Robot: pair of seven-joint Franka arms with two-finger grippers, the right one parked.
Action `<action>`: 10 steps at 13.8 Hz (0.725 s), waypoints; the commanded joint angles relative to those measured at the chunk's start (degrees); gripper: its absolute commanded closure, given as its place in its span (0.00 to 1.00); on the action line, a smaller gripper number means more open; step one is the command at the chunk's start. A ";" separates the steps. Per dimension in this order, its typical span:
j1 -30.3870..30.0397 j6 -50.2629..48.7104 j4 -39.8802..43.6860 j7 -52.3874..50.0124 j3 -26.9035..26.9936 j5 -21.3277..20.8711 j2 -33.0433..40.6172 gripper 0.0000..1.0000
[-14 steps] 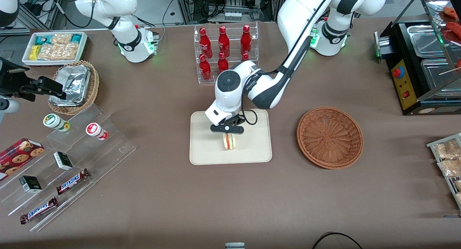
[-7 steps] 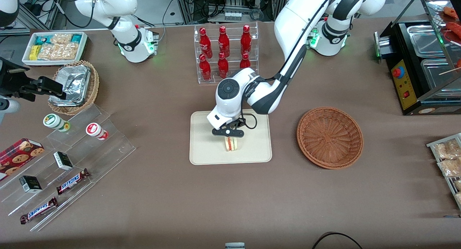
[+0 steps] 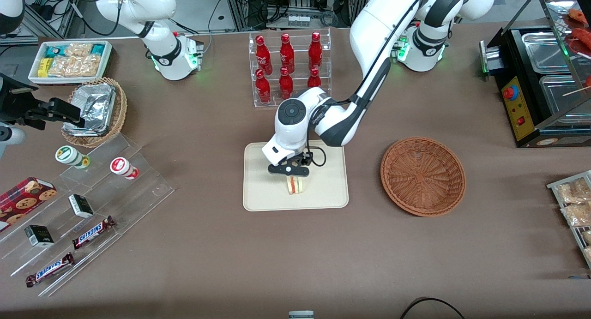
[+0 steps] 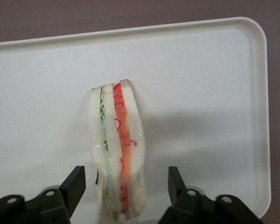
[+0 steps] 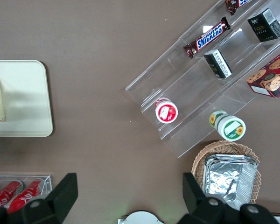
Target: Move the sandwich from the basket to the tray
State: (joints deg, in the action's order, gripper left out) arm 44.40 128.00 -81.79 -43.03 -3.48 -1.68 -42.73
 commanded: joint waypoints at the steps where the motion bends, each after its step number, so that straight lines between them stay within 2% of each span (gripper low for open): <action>1: -0.71 -8.52 -0.57 -0.83 0.75 -0.60 6.67 0.00; 6: -7.30 -20.05 -2.23 -3.12 1.28 -0.87 20.29 0.00; 10: -15.55 -23.14 -8.10 0.03 1.46 -1.30 29.26 0.00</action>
State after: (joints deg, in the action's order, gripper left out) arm 32.49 104.70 -83.58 -44.55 -1.52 -2.15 -18.59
